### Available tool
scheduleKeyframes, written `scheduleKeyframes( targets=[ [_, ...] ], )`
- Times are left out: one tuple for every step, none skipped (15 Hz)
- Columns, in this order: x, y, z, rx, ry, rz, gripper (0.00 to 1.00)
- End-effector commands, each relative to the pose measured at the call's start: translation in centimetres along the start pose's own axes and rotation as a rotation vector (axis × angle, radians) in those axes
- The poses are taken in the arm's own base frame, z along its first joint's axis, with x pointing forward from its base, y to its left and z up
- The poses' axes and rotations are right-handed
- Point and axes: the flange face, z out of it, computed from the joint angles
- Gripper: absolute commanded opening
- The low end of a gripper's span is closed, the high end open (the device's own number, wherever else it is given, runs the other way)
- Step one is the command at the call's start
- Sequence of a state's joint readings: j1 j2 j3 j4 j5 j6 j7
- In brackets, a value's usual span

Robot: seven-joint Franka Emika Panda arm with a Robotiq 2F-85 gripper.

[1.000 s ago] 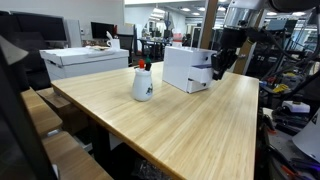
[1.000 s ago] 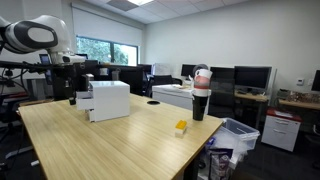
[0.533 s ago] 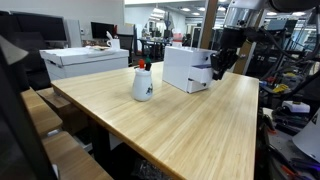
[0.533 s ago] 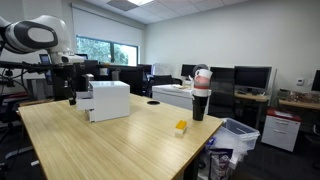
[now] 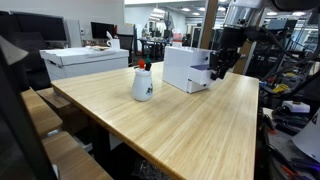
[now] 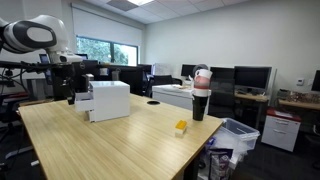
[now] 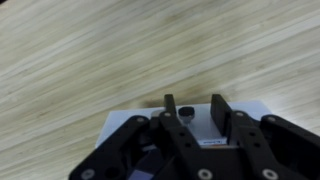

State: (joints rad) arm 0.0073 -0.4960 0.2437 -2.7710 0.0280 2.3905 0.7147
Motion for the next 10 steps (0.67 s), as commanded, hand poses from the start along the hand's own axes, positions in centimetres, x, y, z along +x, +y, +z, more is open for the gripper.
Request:
scheduleKeyframes(
  targets=[
    [-1.1,-0.3,-1.0,0.006,0.009,0.010,0.72],
    [-1.3,-0.4,-1.2,0.008,0.010,0.006,0.77],
    [-1.5,-0.5,-1.5,0.007,0.014,0.001,0.83],
    [-1.8,-0.5,-2.0,0.002,0.021,-0.004,0.89],
    [-2.0,-0.5,-2.4,-0.005,0.027,-0.009,0.95],
    [-2.2,-0.5,-2.7,-0.009,0.030,-0.012,0.97],
    [-2.3,-0.3,-3.2,-0.015,0.039,-0.017,0.99],
    [-2.5,-0.2,-3.6,-0.016,0.045,-0.021,1.00],
    [-2.5,0.0,-4.1,-0.019,0.054,-0.026,1.00],
    [-2.5,0.2,-4.5,-0.023,0.060,-0.028,1.00]
  ],
)
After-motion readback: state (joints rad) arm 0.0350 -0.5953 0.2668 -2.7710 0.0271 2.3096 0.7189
